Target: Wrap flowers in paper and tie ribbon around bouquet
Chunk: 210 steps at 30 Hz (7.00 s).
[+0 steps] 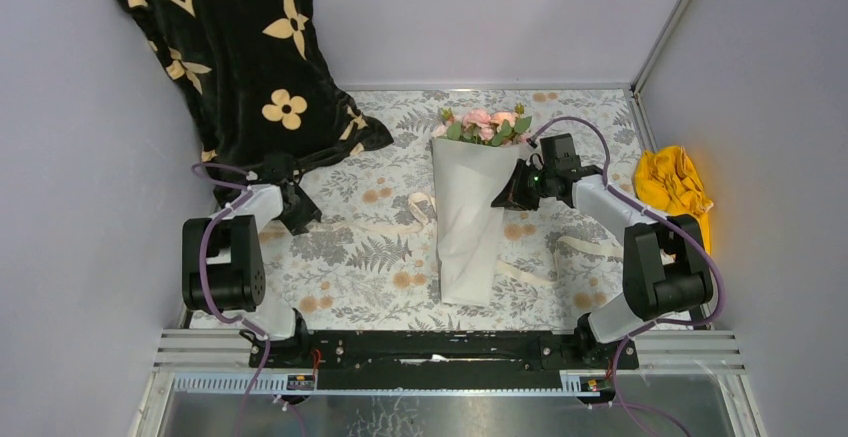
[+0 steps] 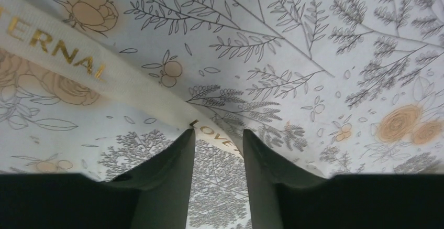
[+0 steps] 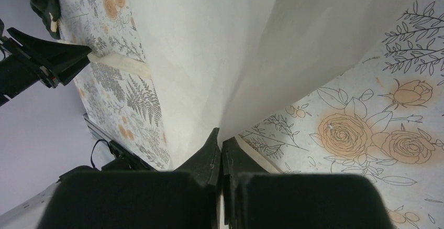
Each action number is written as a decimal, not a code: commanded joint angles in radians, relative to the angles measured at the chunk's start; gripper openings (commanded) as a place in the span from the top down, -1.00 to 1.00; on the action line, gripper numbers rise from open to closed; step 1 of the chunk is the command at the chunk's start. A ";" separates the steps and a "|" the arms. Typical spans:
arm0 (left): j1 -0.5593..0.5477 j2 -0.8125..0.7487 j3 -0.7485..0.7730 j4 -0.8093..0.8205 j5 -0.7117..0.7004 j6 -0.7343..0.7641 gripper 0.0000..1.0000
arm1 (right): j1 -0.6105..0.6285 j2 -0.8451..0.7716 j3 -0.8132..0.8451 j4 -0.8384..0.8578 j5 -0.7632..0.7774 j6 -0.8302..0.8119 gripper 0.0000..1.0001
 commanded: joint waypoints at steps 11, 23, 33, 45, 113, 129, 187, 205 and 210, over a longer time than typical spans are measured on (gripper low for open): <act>0.023 0.071 -0.016 0.089 -0.005 0.077 1.00 | 0.012 -0.061 -0.113 0.076 -0.032 0.026 1.00; -0.294 -0.071 0.538 -0.053 0.405 0.273 1.00 | 0.044 -0.043 -0.169 0.107 -0.055 0.033 1.00; -0.849 0.226 0.596 0.070 0.512 0.383 1.00 | 0.044 0.001 -0.185 0.154 -0.008 0.038 0.97; -0.901 0.393 0.412 0.339 0.388 0.335 1.00 | 0.044 -0.029 -0.231 0.199 0.085 0.110 0.76; -0.843 0.364 0.308 0.427 0.389 0.365 1.00 | 0.043 -0.083 -0.144 0.656 0.033 0.085 1.00; -0.858 0.237 0.573 0.029 0.622 0.621 1.00 | 0.045 0.257 -0.058 0.729 -0.058 0.049 1.00; -0.621 0.588 0.645 0.704 0.750 0.204 1.00 | 0.033 0.281 -0.277 1.238 -0.302 0.172 -0.13; -0.659 0.550 0.556 0.931 0.886 -0.152 1.00 | 0.033 0.218 -0.289 1.071 -0.111 0.093 -0.07; -0.662 0.551 0.516 0.981 0.872 -0.217 1.00 | 0.033 0.217 -0.285 1.068 -0.094 0.096 -0.07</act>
